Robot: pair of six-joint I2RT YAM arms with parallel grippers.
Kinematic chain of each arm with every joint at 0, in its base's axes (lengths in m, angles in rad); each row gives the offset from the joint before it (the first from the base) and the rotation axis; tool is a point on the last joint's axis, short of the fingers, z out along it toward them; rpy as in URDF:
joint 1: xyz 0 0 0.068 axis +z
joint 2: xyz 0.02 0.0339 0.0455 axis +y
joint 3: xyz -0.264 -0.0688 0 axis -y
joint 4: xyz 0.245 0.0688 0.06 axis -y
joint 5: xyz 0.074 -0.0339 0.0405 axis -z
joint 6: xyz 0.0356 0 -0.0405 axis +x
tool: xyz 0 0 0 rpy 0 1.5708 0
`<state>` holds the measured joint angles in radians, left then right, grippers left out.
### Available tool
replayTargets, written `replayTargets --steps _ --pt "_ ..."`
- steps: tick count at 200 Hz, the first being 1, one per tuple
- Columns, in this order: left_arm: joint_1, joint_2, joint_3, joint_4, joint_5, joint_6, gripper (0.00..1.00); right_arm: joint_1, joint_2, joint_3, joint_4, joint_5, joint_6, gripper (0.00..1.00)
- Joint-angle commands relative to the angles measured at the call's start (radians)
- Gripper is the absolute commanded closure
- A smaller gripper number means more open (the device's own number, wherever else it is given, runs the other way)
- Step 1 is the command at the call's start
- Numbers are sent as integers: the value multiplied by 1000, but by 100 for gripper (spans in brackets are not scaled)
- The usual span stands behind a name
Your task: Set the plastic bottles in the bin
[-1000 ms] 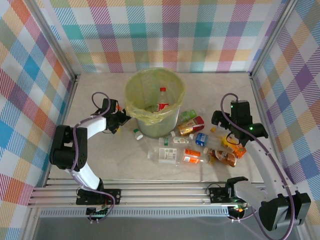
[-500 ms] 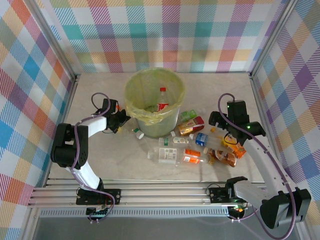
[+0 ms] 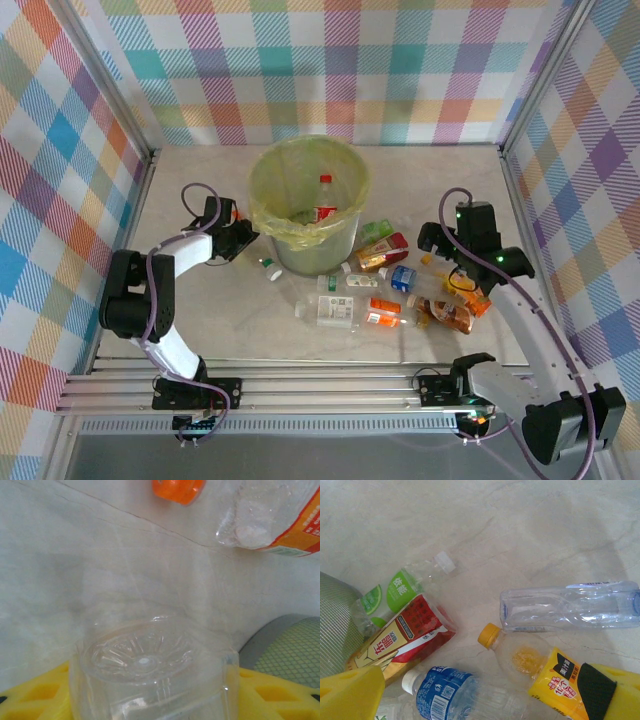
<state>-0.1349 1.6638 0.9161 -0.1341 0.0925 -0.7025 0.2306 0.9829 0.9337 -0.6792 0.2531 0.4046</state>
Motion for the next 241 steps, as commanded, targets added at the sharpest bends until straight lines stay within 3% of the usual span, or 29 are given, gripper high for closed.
replayTargets --steps 1,69,113,173,217,241 --pt "3 -101 18 -98 -106 63 60 10 -27 25 -19 -6 14 0" --pt "18 -446 40 -351 -382 188 65 10 -64 24 -31 -35 28 0" --pt "22 -667 119 -459 -465 255 68 11 -94 8 -26 -39 40 0" --pt "22 -726 334 -434 -329 267 68 11 -98 2 -16 -36 46 0" --pt "7 -586 525 -318 -130 221 68 12 -92 -9 2 -39 59 0" --pt "-64 -488 627 -273 -117 228 68 11 -81 -12 9 -41 68 1"
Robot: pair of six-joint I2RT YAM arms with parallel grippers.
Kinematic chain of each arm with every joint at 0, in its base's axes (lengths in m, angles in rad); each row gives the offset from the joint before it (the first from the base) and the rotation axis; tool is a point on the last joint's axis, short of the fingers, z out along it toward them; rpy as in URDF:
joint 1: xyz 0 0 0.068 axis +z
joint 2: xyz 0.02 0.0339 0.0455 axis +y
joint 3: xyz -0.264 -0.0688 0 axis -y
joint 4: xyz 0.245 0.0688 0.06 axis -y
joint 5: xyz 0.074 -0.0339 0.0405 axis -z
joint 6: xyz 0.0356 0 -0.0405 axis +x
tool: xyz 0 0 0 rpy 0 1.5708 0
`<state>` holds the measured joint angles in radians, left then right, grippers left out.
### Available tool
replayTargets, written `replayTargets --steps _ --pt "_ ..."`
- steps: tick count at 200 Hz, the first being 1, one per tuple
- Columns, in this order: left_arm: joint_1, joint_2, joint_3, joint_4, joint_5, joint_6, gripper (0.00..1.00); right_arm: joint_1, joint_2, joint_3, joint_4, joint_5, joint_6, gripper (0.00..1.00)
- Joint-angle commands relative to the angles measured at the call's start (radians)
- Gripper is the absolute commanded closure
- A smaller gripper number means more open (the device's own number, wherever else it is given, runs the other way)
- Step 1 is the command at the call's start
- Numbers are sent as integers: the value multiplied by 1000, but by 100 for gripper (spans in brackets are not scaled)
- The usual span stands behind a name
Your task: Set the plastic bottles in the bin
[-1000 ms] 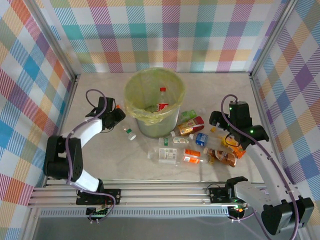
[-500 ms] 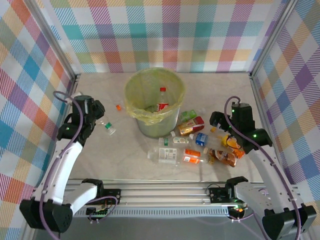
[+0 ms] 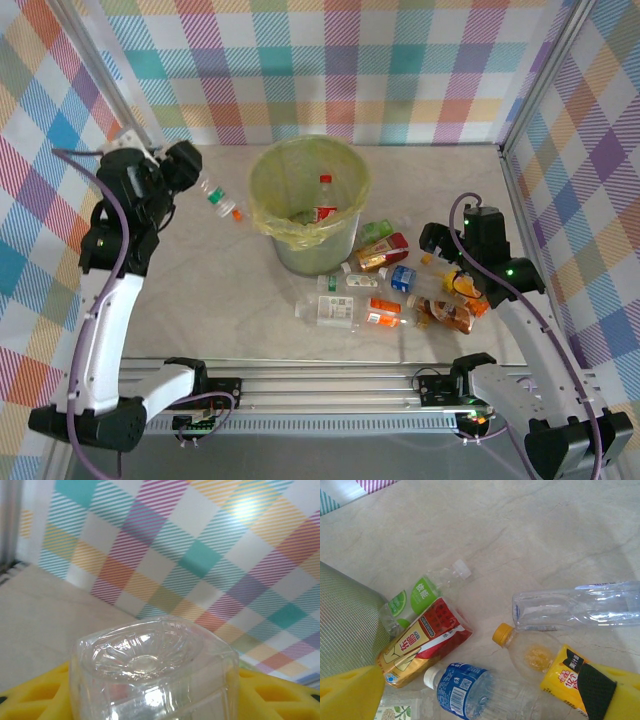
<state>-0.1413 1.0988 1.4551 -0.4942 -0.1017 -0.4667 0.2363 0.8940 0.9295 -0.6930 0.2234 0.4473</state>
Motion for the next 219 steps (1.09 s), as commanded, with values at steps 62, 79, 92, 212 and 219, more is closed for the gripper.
replayTargets --steps 62,79,92,212,219 --pt "-290 347 314 106 25 136 68 6 25 9 -9 6 43 0" --pt "-331 413 357 90 22 187 68 7 29 15 -26 8 54 0" --pt "-352 451 378 79 25 231 68 8 27 15 -38 10 63 0" --pt "-400 541 128 197 -3 408 64 8 18 -12 -84 54 80 0" --pt "-400 546 118 201 -3 403 64 8 18 -13 -89 56 82 0"
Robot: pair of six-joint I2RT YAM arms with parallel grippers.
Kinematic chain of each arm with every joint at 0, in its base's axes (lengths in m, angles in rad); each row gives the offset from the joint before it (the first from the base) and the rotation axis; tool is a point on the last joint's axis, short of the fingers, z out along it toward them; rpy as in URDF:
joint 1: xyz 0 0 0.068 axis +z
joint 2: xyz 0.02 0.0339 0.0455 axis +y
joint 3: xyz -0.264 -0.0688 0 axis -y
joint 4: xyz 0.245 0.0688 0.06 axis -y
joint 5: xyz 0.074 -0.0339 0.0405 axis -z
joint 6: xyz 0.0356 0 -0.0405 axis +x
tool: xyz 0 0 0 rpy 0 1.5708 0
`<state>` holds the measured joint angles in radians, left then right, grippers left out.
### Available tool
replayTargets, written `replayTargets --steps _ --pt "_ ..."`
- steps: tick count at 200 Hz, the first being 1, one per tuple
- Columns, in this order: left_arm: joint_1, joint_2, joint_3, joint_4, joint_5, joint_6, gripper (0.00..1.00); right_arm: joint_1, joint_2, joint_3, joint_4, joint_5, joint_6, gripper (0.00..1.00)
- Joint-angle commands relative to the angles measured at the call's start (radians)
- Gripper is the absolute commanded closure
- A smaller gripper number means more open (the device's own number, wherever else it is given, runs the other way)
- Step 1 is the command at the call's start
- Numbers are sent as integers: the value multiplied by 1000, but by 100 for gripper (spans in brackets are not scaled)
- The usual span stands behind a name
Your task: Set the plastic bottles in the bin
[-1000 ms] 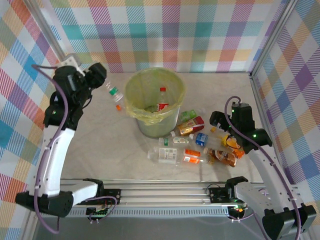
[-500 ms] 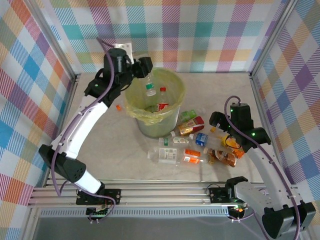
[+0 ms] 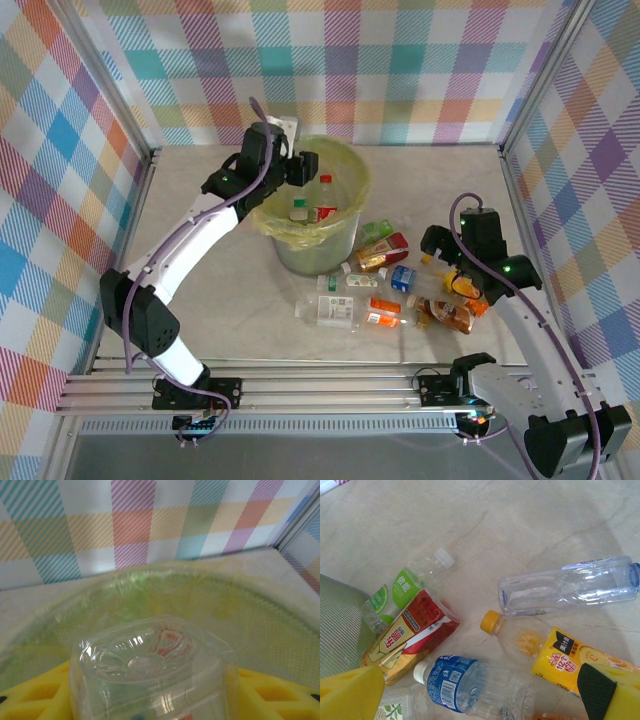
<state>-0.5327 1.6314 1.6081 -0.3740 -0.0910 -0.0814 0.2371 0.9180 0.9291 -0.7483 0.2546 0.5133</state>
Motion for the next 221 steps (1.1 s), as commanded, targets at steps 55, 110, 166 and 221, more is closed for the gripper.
replayTargets --steps 55,110,166,221 --pt "-8 64 -73 87 -30 4 60 4 -18 -47 -69 76 51 0" --pt "-8 112 -67 83 -57 24 43 2 -44 -90 -102 111 89 0" --pt "-9 142 -28 51 -52 23 30 1 -54 -104 -89 58 73 0" --pt "-9 86 29 9 -24 20 13 1 -69 -99 -76 45 66 0"
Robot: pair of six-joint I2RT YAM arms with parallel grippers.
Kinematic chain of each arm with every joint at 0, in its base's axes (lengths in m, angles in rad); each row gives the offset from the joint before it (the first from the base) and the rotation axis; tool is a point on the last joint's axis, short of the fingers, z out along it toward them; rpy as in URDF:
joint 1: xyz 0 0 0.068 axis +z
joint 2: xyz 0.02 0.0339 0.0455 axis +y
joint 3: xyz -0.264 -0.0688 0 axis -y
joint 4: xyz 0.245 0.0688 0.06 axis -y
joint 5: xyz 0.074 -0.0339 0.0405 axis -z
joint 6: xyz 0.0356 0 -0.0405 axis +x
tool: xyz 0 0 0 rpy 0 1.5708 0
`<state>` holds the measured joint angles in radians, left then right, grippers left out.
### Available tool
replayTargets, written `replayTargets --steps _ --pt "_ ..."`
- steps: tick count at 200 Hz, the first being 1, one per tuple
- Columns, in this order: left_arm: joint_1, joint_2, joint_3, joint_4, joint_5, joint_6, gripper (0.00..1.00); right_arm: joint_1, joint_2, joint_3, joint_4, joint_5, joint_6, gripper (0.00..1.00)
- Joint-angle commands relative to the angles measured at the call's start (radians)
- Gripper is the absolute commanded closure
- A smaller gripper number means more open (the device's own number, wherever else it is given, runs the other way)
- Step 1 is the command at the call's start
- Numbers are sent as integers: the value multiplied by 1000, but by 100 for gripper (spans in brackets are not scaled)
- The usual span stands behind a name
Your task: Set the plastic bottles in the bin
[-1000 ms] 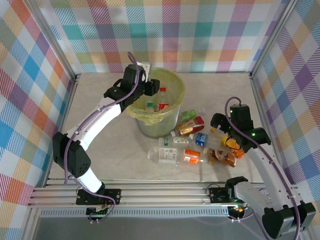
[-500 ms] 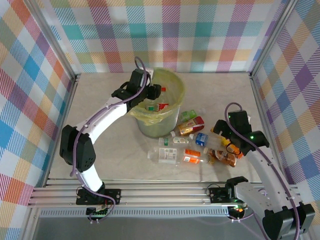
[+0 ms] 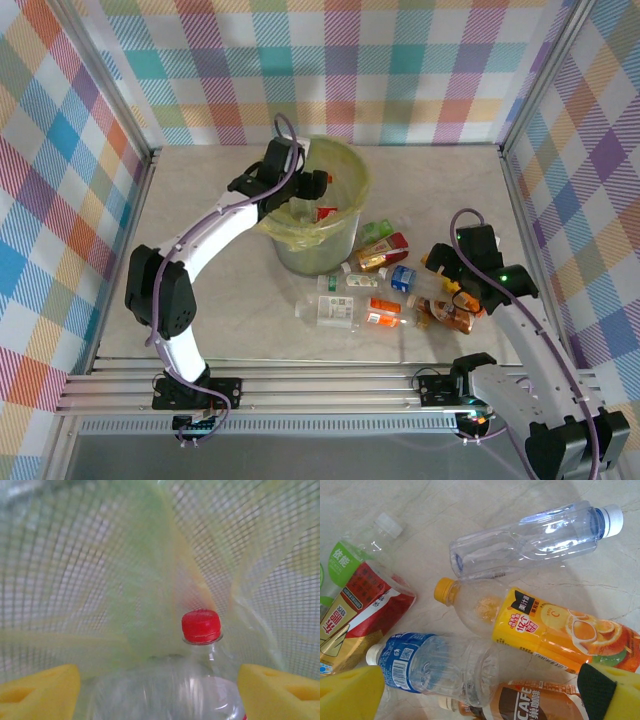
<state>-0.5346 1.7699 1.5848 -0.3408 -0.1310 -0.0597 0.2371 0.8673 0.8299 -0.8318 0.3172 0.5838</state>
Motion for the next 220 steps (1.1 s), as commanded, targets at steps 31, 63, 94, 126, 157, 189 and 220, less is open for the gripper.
replayTargets --steps 31,63,94,126,157,189,220 --pt "-7 -112 85 -50 34 8 4 2 -24 0 14 -26 -6 0" --pt "-7 -197 99 -53 22 25 0 1 -23 4 19 -30 -9 0" --pt "-3 -276 127 -54 -40 80 0 1 -24 8 22 -30 -13 0" --pt "58 -296 199 -100 -125 144 0 1 -24 10 26 -38 -17 0" --pt "228 -257 265 -174 -49 100 0 1 -15 17 26 -45 -20 0" --pt "395 -161 312 -238 69 70 0 1 -7 33 19 -46 -24 0" --pt "462 -53 312 -261 149 101 0 1 2 47 11 -47 -30 0"
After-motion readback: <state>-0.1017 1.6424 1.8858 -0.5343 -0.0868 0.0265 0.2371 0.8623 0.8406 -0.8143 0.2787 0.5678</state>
